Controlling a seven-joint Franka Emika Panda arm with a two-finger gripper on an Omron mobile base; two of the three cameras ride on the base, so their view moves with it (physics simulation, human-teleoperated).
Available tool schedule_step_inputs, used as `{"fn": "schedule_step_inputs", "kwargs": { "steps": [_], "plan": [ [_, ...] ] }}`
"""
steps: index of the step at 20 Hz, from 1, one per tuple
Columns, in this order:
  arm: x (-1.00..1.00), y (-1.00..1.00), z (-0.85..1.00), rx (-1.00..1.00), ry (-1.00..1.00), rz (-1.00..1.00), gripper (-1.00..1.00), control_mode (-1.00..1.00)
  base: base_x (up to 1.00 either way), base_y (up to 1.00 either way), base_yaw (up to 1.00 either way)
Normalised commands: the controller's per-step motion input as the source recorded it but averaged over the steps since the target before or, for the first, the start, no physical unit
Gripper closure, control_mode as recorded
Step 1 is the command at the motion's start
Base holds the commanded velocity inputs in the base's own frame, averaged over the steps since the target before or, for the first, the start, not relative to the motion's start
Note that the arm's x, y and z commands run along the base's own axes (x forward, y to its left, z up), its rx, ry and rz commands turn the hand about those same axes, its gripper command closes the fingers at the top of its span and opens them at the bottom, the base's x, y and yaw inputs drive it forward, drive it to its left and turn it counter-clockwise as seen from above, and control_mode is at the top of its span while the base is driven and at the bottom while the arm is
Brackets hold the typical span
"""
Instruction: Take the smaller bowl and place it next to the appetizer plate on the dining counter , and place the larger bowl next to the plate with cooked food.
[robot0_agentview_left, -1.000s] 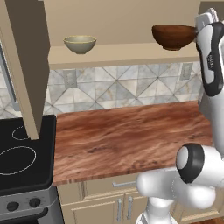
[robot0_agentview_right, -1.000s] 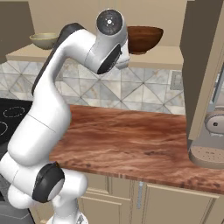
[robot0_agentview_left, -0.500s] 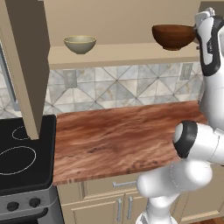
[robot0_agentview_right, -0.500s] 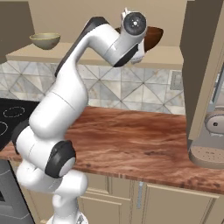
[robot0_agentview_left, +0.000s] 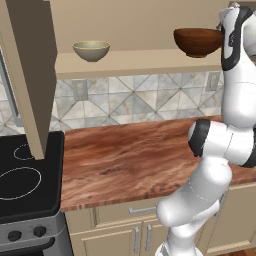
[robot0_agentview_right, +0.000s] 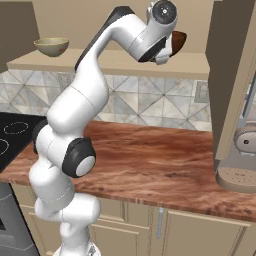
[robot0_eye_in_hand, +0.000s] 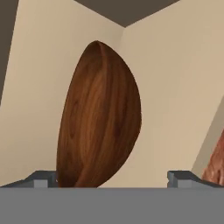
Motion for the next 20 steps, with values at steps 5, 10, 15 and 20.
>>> {"fn": "schedule_step_inputs", "kwargs": {
  "steps": [5, 10, 15, 20],
  "plan": [
    [0.27, 0.00, -0.05, 0.00, 0.00, 0.00, -1.00, -1.00, 0.00, 0.00, 0.00],
    [0.08, 0.00, -0.17, 0.00, 0.00, 0.03, -1.00, -1.00, 0.00, 0.00, 0.00],
    [0.17, 0.00, -0.48, 0.00, 0.00, 0.04, -1.00, -1.00, 0.00, 0.00, 0.00],
    [0.22, 0.00, -0.38, 0.00, -0.04, 0.02, -1.00, -1.00, 0.00, 0.00, 0.00]
  ]
}}
